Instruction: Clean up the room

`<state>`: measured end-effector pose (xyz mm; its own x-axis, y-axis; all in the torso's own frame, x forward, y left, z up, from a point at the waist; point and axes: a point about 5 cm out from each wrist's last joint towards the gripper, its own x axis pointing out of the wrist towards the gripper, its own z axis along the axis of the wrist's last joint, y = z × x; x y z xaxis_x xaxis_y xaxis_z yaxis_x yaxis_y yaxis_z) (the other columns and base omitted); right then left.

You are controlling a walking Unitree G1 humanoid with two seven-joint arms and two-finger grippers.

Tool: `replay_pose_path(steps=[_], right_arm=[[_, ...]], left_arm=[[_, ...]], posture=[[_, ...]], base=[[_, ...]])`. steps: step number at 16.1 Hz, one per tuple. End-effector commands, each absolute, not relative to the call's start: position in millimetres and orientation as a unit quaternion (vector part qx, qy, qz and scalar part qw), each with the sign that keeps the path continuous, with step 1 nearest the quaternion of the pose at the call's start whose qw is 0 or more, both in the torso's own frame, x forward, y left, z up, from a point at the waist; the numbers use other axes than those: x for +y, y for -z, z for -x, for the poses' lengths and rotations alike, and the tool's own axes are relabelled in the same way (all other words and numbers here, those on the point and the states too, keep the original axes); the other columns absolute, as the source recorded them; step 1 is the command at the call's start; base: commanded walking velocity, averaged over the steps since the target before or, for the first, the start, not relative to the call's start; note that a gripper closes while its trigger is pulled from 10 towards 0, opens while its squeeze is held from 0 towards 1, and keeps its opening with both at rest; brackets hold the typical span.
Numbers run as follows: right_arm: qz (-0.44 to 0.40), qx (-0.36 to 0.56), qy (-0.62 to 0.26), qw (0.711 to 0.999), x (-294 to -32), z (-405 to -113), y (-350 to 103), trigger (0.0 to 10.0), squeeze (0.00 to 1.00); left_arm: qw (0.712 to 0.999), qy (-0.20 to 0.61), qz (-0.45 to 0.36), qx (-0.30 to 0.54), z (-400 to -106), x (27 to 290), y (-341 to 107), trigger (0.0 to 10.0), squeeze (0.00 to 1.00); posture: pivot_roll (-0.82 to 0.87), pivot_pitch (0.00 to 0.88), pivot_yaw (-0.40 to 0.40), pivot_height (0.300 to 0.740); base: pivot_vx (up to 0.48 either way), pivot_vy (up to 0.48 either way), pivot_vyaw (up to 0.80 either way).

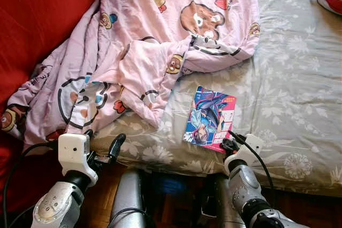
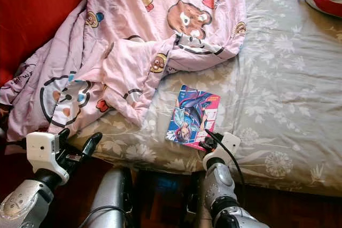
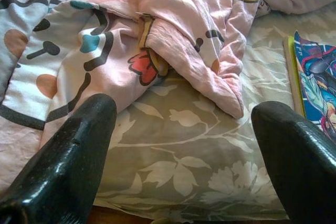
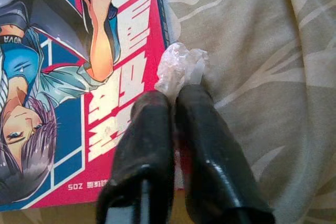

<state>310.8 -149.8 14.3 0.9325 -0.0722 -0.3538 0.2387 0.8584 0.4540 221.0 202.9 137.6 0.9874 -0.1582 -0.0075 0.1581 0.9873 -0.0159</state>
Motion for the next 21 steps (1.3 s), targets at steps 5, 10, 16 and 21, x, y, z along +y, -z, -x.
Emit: replay_pose_path(steps=[5, 10, 16, 21], right_arm=[[-0.231, 0.188, 0.124, 0.947, -164.4, -295.7, 0.6, 0.0, 0.0], [-0.222, 0.17, 0.129, 0.951, -173.4, -287.2, 4.5, 0.0, 0.0], [-0.163, 0.08, 0.014, 0.983, -156.2, -305.8, -25.4, 0.0, 0.0], [-0.102, 0.029, 0.013, 0.994, -178.7, -308.4, -41.1, 10.0, 0.0]], left_arm=[[0.998, 0.067, 0.008, 0.017, -220.3, 204.8, -127.2, 10.0, 0.0], [0.998, 0.062, 0.013, 0.01, -232.5, 203.2, -123.2, 10.0, 0.0], [0.997, 0.007, 0.036, 0.061, -249.4, 219.3, -73.5, 10.0, 0.0], [0.995, -0.017, 0.054, 0.083, -272.7, 227.2, -47.2, 10.0, 0.0]], posture=[[0.22, 0.365, -0.028, 0.62], [0.18, 0.322, -0.039, 0.62], [0.1, 0.194, -0.058, 0.62], [0.05, 0.074, -0.061, 0.635]], base=[[0.0, 0.0, 0.0], [0.0, 0.0, 0.0], [0.0, 0.0, 0.0], [0.0, 0.0, 0.0]])
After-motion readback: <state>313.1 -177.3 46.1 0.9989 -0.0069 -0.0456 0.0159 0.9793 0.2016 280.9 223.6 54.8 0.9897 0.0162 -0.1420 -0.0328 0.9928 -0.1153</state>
